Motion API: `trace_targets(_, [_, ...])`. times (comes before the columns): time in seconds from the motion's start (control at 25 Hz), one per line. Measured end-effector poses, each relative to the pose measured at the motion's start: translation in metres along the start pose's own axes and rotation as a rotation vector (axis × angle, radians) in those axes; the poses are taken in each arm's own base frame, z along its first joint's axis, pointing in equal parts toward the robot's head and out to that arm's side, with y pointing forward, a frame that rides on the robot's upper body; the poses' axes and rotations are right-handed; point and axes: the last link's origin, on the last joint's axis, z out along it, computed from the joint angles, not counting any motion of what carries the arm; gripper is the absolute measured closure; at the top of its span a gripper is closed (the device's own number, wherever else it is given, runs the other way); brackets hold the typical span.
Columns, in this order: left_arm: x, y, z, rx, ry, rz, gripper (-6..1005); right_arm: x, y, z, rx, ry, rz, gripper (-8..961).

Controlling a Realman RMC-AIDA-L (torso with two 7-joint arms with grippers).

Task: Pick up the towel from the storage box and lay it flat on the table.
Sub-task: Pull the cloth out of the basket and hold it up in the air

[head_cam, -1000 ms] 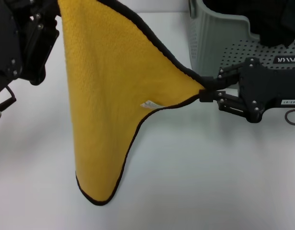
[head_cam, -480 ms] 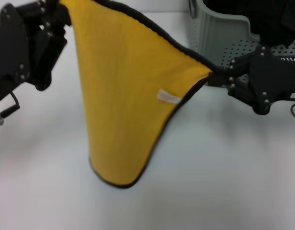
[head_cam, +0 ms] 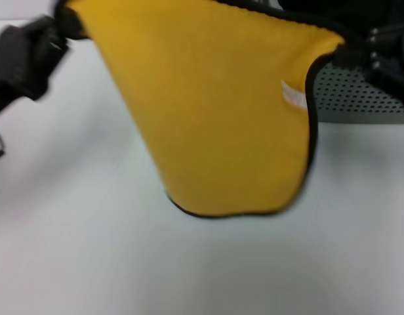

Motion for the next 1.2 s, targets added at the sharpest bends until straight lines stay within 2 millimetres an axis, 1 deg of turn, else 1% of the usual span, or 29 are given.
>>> trace_targets(0.08, [0.004,-0.005,-0.005,0.029,0.015,-0.028,985,-0.002,-0.001,-0.002,0.013,-0.009,0.001,923])
trace_targets(0.24, [0.003,-0.005,-0.008,0.042,0.012,-0.051,985,-0.002,-0.001,-0.003,0.013,-0.016,0.001,920])
trace_targets(0.48, [-0.002,0.001,-0.01,-0.013,-0.075,-0.049,985,-0.005,0.0,0.001,-0.017,-0.016,0.07,916])
trace_targets(0.52, [-0.003,0.005,-0.011,-0.04,-0.093,-0.047,985,-0.006,0.002,0.003,-0.036,-0.017,0.085,916])
trace_targets(0.56, [-0.003,0.016,-0.015,-0.104,-0.119,-0.029,985,-0.007,0.004,0.004,-0.055,-0.017,0.095,915])
trace_targets(0.64, [-0.003,0.021,-0.018,-0.13,-0.129,-0.025,984,-0.008,0.009,0.007,-0.1,-0.019,0.114,914])
trace_targets(0.76, [0.0,0.037,-0.029,-0.209,-0.146,-0.029,984,-0.012,0.018,0.008,-0.183,-0.025,0.165,912])
trace_targets(0.92, [0.008,0.049,-0.043,-0.223,-0.177,-0.144,984,-0.014,0.033,0.007,-0.308,-0.067,0.246,909])
trace_targets(0.96, [0.008,0.052,-0.046,-0.215,-0.189,-0.197,984,-0.012,0.036,0.006,-0.337,-0.083,0.269,908])
trace_targets(1.04, [0.007,0.056,-0.051,-0.207,-0.205,-0.246,984,-0.005,0.04,0.004,-0.362,-0.117,0.323,907])
trace_targets(1.12, [0.002,0.061,-0.058,-0.19,-0.215,-0.263,984,0.009,0.039,0.003,-0.328,-0.138,0.377,906])
trace_targets(1.2, [-0.006,0.064,-0.063,-0.174,-0.225,-0.263,984,0.027,0.033,0.002,-0.245,-0.142,0.43,904])
